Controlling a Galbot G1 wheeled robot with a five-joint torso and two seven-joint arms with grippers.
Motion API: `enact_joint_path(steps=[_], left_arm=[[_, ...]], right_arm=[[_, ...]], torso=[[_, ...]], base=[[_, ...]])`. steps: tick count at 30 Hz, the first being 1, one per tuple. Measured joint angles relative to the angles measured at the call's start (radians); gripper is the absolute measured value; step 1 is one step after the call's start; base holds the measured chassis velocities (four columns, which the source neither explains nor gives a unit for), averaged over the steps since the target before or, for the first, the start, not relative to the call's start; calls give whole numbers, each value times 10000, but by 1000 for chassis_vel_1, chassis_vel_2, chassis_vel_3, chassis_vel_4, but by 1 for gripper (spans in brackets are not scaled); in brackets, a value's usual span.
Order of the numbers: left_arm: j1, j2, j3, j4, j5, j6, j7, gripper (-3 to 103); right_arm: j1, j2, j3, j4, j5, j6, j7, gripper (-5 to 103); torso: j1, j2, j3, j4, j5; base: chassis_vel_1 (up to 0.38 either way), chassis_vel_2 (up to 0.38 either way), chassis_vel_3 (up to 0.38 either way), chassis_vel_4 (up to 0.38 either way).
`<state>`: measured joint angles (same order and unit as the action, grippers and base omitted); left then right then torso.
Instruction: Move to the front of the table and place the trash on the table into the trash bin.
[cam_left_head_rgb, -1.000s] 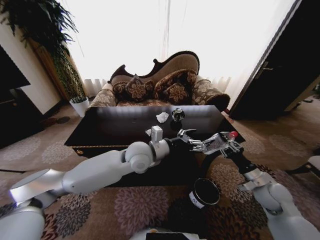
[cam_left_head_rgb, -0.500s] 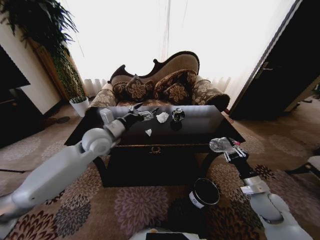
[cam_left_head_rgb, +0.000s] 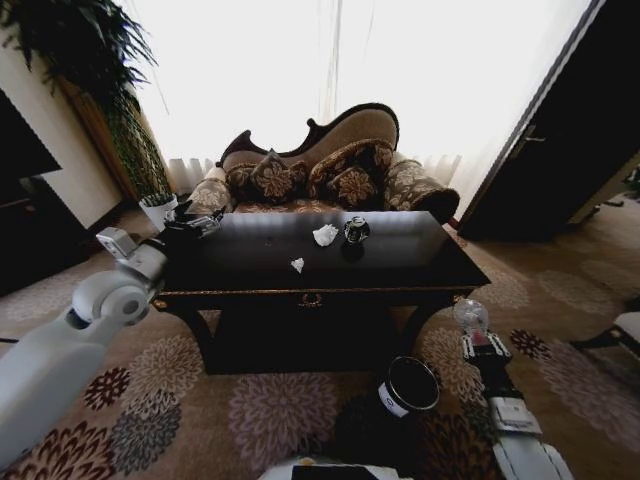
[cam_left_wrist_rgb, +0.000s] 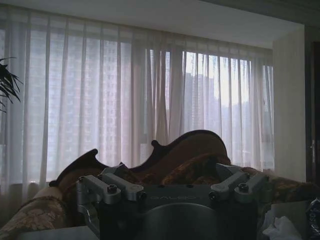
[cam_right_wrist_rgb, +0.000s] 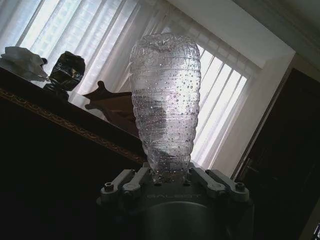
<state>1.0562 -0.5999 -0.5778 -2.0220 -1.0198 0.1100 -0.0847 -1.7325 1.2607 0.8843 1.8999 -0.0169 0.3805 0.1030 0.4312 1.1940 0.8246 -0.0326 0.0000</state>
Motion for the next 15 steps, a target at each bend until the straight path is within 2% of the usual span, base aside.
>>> enact_joint_path(steps=[3,7,15], left_arm=[[1429,-369,-1184,84,252,-254,285,100],[2038,-626,-1794,456,249,-419,392,100],[2006,-750,-1943,691,40,-514,380,100]], right_arm=[[4,114,-315,-304,624,-163,-54,23],[342,188,-687,-855,969,-205,-115,23],[1280,330,-1739,-2229,2048,-603,-361,23]], torso=[[-1,0,-1,4,-4],[-2,1,-1,5,-3],[1,0,0,3,-1]], base=[[0,0,0,0],[0,0,0,0],[0,0,0,0]])
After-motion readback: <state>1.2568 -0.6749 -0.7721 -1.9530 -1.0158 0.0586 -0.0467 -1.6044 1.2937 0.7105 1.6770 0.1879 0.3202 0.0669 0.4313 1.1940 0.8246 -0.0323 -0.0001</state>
